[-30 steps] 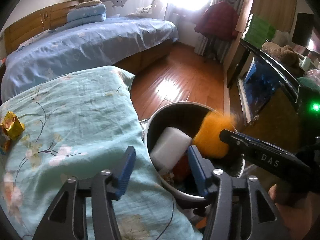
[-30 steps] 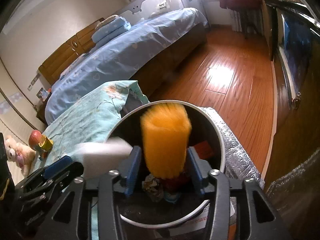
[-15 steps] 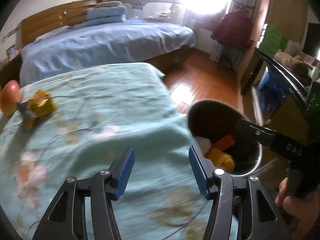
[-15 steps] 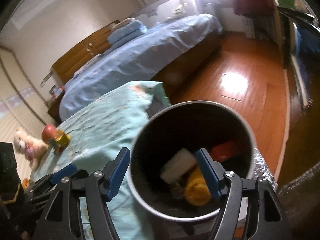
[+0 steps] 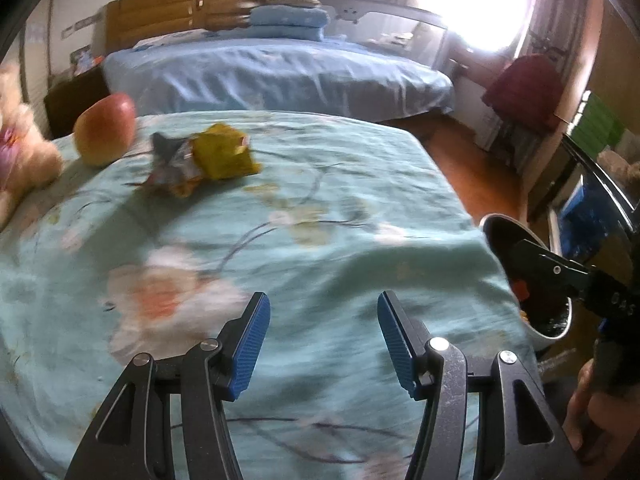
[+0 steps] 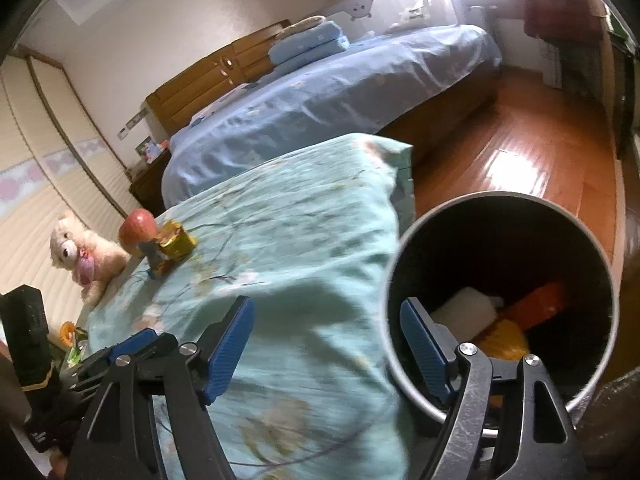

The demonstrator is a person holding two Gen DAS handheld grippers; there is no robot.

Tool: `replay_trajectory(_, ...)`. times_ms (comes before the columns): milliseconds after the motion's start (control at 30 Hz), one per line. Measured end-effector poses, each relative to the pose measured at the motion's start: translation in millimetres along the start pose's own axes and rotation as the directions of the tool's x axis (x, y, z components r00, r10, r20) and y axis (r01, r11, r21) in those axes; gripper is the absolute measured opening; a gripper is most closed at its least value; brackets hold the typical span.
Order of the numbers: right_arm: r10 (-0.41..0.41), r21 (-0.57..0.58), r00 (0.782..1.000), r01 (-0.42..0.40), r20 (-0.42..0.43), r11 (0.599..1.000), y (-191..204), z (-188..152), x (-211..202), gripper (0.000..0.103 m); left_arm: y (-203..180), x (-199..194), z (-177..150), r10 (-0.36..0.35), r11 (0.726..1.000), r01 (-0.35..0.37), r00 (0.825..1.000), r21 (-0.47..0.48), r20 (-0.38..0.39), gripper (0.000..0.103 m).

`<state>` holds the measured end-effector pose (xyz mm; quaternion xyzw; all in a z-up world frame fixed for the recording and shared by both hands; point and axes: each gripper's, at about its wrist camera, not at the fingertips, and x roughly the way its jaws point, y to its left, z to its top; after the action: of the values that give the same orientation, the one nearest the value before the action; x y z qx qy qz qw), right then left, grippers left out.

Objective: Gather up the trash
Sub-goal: 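Move both open tools back over the bedspread toward the wrappers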

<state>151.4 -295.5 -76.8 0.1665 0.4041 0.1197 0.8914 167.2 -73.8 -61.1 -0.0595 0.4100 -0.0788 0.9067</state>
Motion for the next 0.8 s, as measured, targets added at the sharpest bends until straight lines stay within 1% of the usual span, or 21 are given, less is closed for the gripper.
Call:
replay_trajectory(167,0.037,-0.024,0.999,-0.037,-0.022,0.999,19,-2,11,0.084,21,-6,-1,0.026,0.999,-0.026,1.000,-0.025,0.008,0.056)
replay_trajectory(267,0.063,-0.057,0.997,-0.065,-0.036,0.996,35,-4,20,0.084,34,-8,0,0.050,0.998,-0.049,0.999,-0.040,0.015,0.056)
replay_trajectory(400,0.072,-0.105,0.996,-0.076,-0.044,0.992,52,-4,29,0.084,52,-11,3,0.069,0.995,-0.068,0.997,-0.069,0.021,0.056)
replay_trajectory(600,0.102,-0.102,0.992,-0.109,-0.071,0.989,65,1,45,0.084,77,-4,14,0.076,0.990,-0.074,0.997,-0.124,0.015,0.056)
replay_trajectory(800,0.106,-0.120,0.990,-0.117,-0.097,0.986,75,9,62,0.084,95,11,33,0.087,0.983,-0.084,0.996,-0.162,0.015,0.056)
